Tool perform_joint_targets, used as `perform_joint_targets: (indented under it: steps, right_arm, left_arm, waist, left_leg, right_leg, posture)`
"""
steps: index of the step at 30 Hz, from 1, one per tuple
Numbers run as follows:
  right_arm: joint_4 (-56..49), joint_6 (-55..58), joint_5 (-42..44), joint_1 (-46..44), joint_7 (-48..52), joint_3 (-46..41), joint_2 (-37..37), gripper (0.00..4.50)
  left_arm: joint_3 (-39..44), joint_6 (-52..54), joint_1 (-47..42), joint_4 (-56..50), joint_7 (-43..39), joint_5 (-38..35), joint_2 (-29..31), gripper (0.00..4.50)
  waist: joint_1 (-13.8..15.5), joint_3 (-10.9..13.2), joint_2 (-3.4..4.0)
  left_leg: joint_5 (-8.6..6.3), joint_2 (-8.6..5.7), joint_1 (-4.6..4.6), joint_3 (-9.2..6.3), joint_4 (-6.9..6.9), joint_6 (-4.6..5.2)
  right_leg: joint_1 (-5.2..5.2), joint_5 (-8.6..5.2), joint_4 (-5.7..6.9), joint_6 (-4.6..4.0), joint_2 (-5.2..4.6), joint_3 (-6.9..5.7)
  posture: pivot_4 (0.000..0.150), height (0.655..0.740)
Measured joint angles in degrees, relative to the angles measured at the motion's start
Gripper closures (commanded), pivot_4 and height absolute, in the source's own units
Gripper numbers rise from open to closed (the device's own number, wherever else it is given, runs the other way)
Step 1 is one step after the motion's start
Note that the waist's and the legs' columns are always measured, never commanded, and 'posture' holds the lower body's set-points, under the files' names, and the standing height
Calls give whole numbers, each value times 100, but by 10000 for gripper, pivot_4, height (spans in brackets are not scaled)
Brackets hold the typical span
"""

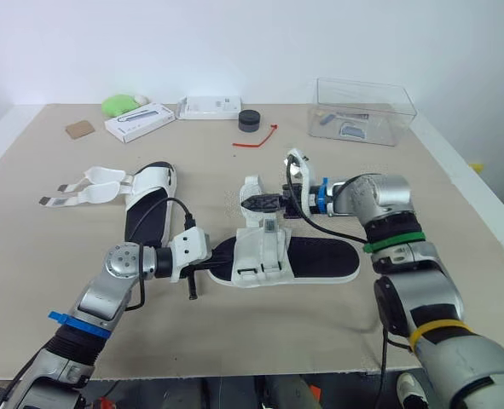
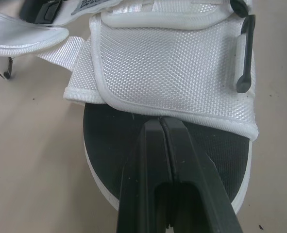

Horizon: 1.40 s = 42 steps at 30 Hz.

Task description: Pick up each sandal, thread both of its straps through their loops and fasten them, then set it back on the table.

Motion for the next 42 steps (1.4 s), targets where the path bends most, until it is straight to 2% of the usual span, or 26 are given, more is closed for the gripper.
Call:
perform_joint_targets:
  steps: [19,36,37,38,40,41,42]
  right_arm:
    - [1759,-169,109,-1169,479,-401,338,984]
    - [1978,117,177,-1340,416,-1016,310,984]
    - [1977,117,174,-1339,413,-1016,311,5925]
    - [1974,117,169,-1338,412,-1014,314,8314]
    - [1970,115,141,-1330,403,-1004,319,17749]
    - [1961,113,125,-1321,397,-998,323,19015]
    - [1945,70,107,-1289,385,-976,327,26351]
  left_arm:
    - [16,10,127,-144,104,-1,21,45000]
    - [11,7,94,-117,71,-1,20,45000]
    - [10,6,79,-105,54,-1,20,45000]
    - [10,5,72,-100,43,-1,20,45000]
    - [10,3,71,-98,40,-1,20,45000]
    - [10,3,71,-98,40,-1,20,45000]
    - [10,3,71,-98,40,-1,19,45000]
  waist:
    - [-1,0,2]
    - [-1,1,2]
    - [-1,1,2]
    - [-1,1,2]
    - [-1,1,2]
    - [-1,1,2]
    - [-1,1,2]
  left_leg:
    - [-2,2,-5,-2,-8,-1]
    - [-1,2,-7,-4,-8,-2]
    - [-2,1,-7,-4,-8,-2]
    - [-2,1,-7,-3,-8,-2]
    - [-2,1,-8,-4,-8,-2]
    - [-2,1,-8,-4,-8,-2]
    - [-2,1,-8,-4,-8,-2]
  right_leg:
    - [-2,0,-11,-1,-2,-3]
    - [-2,1,-11,-2,-3,-3]
    - [-2,1,-11,-2,-3,-3]
    - [-2,1,-11,-2,-3,-3]
    - [-2,1,-12,-2,-3,-3]
    - [-2,1,-12,-1,-3,-3]
    - [-2,1,-12,-1,-3,-3]
  posture:
    - [1500,7400]
    - [1500,7400]
    - [1500,7400]
    - [1500,7400]
    - [1500,7400]
    - [1500,7400]
    - [1500,7400]
